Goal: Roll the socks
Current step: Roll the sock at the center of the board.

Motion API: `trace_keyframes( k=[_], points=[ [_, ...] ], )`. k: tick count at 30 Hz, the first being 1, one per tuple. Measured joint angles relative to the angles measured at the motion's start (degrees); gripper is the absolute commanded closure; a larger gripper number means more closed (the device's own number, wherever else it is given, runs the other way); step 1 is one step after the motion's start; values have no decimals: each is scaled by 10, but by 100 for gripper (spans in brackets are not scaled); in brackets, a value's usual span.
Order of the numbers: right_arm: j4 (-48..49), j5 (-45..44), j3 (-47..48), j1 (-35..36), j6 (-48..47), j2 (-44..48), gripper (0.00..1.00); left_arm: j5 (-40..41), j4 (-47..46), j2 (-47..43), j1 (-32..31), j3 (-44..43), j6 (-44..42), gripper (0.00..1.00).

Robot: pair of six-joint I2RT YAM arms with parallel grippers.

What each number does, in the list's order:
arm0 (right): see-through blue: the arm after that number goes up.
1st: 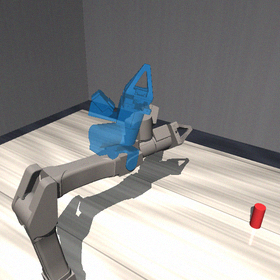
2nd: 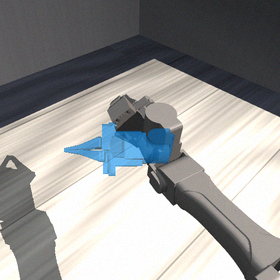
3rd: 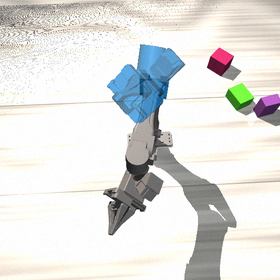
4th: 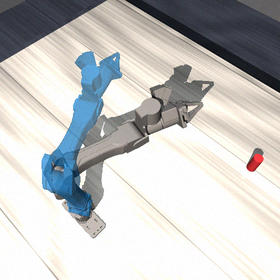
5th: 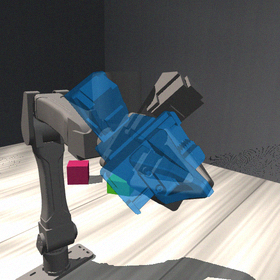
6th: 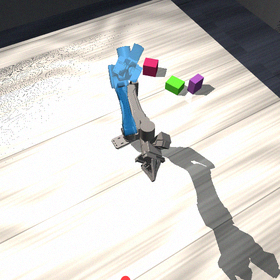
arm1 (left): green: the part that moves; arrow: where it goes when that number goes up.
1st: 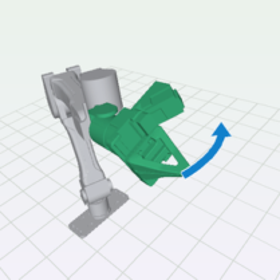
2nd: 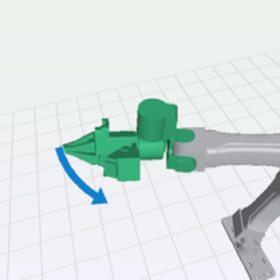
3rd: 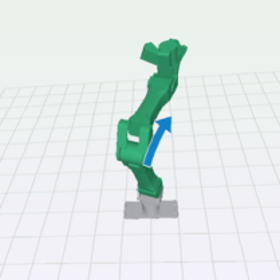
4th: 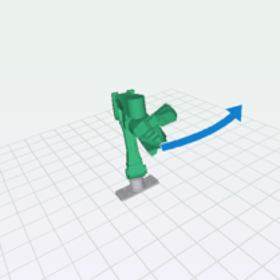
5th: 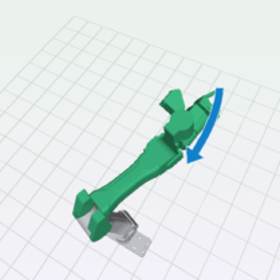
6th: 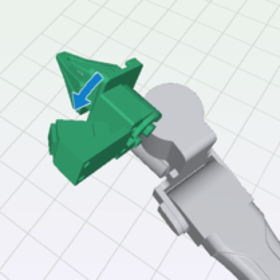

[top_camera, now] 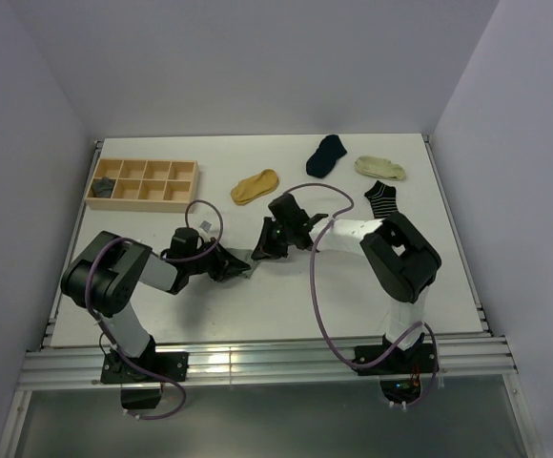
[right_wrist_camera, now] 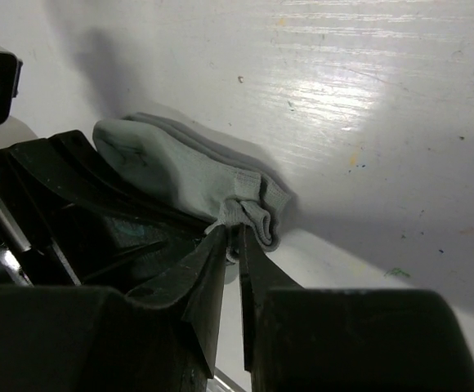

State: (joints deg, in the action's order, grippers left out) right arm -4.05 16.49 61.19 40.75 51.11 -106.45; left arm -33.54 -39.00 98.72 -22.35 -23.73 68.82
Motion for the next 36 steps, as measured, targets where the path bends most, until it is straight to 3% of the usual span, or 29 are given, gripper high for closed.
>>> trace_keyframes(
  k=[15,18,19,22,25,32,36],
  points=[
    [-79,-14,65,-3,-9,-50,93,-1,11,0,0,-5,-6,97],
    [-91,-15,71,-3,-11,-52,94,5,28,-12,0,-5,-13,84],
    [-93,-15,72,-3,-11,-52,94,11,39,-19,0,-5,-20,75],
    [-101,-17,76,-3,-13,-53,94,31,97,-54,-1,-14,-47,64],
    [-106,-19,78,-3,-16,-53,94,78,182,-102,-13,-41,-88,54],
    [-110,-19,80,-3,-22,-53,94,250,335,-183,-113,-137,-194,50],
    [-123,-16,82,-3,-31,-53,94,404,391,-186,-203,-180,-262,49]
  ],
)
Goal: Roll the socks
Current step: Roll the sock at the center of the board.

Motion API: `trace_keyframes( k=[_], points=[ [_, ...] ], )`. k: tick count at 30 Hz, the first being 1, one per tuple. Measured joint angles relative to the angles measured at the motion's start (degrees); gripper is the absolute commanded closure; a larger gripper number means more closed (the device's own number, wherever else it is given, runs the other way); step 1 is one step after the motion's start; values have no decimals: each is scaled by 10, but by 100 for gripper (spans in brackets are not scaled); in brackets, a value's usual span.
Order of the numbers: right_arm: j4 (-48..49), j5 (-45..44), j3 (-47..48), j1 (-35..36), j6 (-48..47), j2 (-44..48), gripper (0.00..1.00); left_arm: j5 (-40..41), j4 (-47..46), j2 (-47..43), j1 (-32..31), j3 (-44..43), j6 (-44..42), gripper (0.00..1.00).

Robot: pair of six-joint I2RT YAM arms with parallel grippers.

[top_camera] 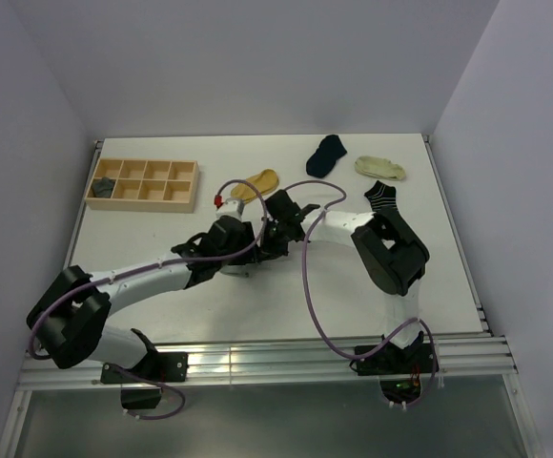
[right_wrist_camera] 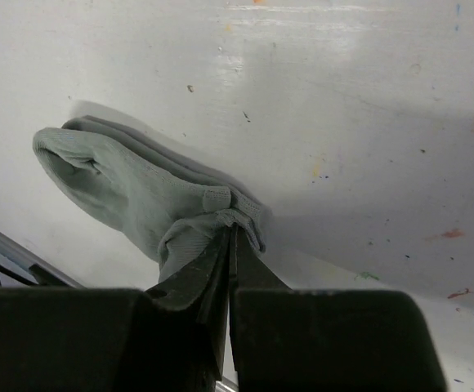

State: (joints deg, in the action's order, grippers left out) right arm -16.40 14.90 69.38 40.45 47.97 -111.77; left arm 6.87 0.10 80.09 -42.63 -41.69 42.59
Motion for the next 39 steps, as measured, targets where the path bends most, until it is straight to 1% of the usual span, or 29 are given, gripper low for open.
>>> trace_keyframes(
  k=[3,5,10,13,17,21,30,39],
  points=[
    [-9,6,0,-2,-6,0,94,119,31,10,-64,-24,-46,49],
    [-11,9,0,-4,-7,0,94,173,50,24,-96,-35,-70,50],
    [-14,10,5,-5,-7,-2,94,226,70,60,-174,-35,-101,54],
    [-18,10,8,-5,-7,-3,94,240,56,40,-207,-19,-107,53],
    [-21,11,11,-5,-7,-6,94,252,42,1,-212,5,-114,52],
    [-21,13,12,-5,-7,-7,94,260,28,5,-210,5,-134,50],
    [-20,16,12,-5,-7,-8,94,273,3,57,-210,5,-179,50],
    [-18,21,12,-6,-4,-9,94,300,-14,122,-210,5,-195,51]
  ],
)
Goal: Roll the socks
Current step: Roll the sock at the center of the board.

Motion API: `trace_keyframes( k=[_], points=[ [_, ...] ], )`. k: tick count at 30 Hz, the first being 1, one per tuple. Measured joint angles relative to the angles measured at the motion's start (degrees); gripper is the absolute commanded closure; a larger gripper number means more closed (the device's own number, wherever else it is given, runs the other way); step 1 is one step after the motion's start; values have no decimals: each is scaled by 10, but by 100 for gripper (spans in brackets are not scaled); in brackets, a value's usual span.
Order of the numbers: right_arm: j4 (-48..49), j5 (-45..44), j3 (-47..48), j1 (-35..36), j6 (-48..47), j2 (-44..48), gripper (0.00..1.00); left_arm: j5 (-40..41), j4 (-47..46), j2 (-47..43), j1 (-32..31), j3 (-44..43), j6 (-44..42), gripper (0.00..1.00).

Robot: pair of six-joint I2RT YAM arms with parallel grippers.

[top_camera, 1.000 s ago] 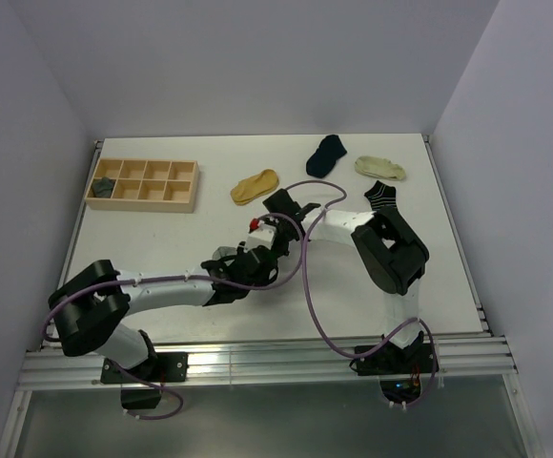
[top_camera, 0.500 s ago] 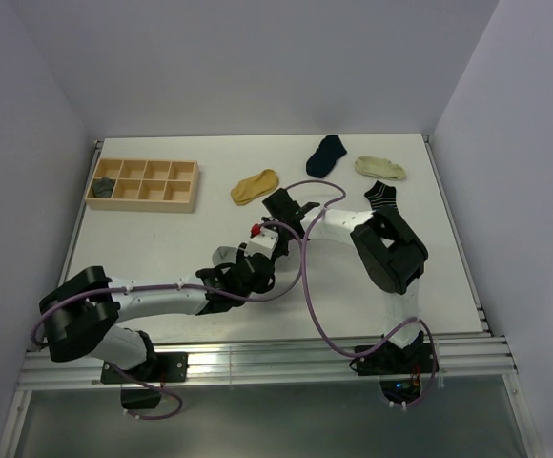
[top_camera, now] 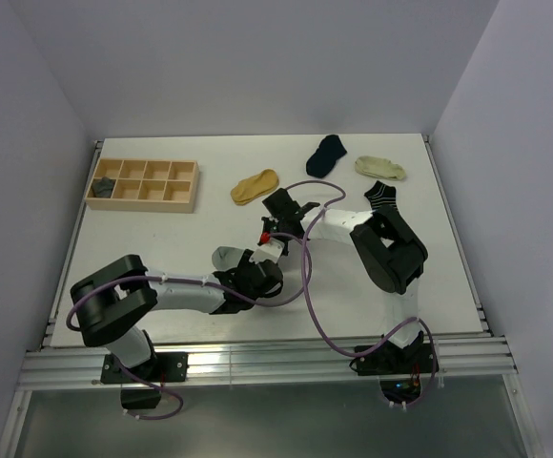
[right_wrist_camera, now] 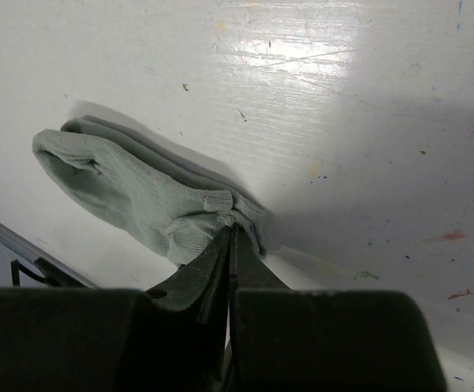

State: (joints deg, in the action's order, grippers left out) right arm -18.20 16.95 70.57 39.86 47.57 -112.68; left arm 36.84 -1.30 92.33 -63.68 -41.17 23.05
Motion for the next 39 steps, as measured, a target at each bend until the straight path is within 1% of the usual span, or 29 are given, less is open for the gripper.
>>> trace_keyframes(
  k=[7,10,16,17,19,20,23,25,27,29,30,33,37,39],
  points=[
    [1,4,0,-1,1,-1,94,30,-10,21,0,-5,2,51],
    [3,7,0,-2,1,-2,94,38,-8,24,0,-7,5,53],
    [4,14,0,-4,1,-2,94,62,8,50,0,-30,27,68],
    [5,15,0,-4,1,-2,94,65,10,53,0,-33,31,76],
    [10,19,-3,-6,1,-2,94,68,17,56,1,-35,37,87],
    [14,22,-6,-7,1,-1,94,69,19,57,3,-35,38,99],
    [33,26,-23,-10,1,8,93,63,20,56,8,-38,46,100],
    [44,24,-38,-14,0,20,91,52,21,53,13,-38,49,100],
    [49,20,-57,-19,-1,38,88,21,21,42,26,-38,53,100],
    [49,14,-76,-27,-4,63,83,-27,23,28,45,-38,64,100],
    [49,9,-84,-32,-6,75,78,-54,24,21,56,-38,69,100],
    [49,-5,-94,-48,-11,106,69,-139,24,0,89,-36,91,100],
    [53,-23,-97,-59,-17,135,68,-256,11,-19,147,-30,129,100],
    [57,-24,-99,-59,-19,141,71,-310,-7,-23,179,-20,153,100]
  ],
)
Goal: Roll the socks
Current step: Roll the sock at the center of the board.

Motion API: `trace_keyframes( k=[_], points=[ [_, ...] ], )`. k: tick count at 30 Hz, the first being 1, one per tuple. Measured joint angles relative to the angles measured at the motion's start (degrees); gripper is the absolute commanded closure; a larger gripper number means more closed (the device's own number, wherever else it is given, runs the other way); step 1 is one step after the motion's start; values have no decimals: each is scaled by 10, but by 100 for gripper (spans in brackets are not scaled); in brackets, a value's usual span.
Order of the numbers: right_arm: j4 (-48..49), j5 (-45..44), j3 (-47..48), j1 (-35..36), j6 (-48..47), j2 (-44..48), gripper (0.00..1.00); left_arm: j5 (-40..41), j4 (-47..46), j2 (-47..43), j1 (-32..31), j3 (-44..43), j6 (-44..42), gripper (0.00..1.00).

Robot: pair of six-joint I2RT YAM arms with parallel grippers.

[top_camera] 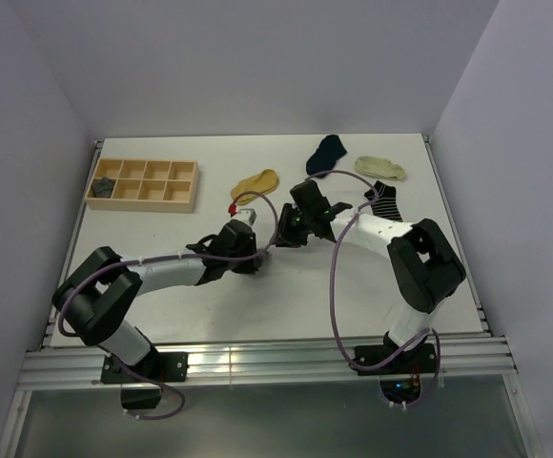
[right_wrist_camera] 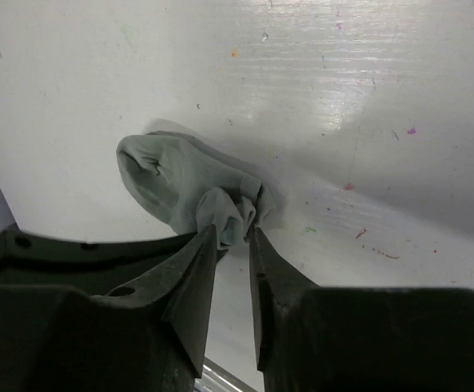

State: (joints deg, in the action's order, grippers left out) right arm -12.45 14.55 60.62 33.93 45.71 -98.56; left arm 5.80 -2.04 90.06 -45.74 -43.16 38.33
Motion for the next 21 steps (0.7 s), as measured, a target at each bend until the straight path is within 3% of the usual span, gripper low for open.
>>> trace_keyframes(
  k=[9,21],
  points=[
    [16,5,-12,12,1,-1,75,-181,-80,9,122,54,95,100],
    [35,23,-2,33,9,-26,76,-332,-224,54,191,115,214,100]
  ],
)
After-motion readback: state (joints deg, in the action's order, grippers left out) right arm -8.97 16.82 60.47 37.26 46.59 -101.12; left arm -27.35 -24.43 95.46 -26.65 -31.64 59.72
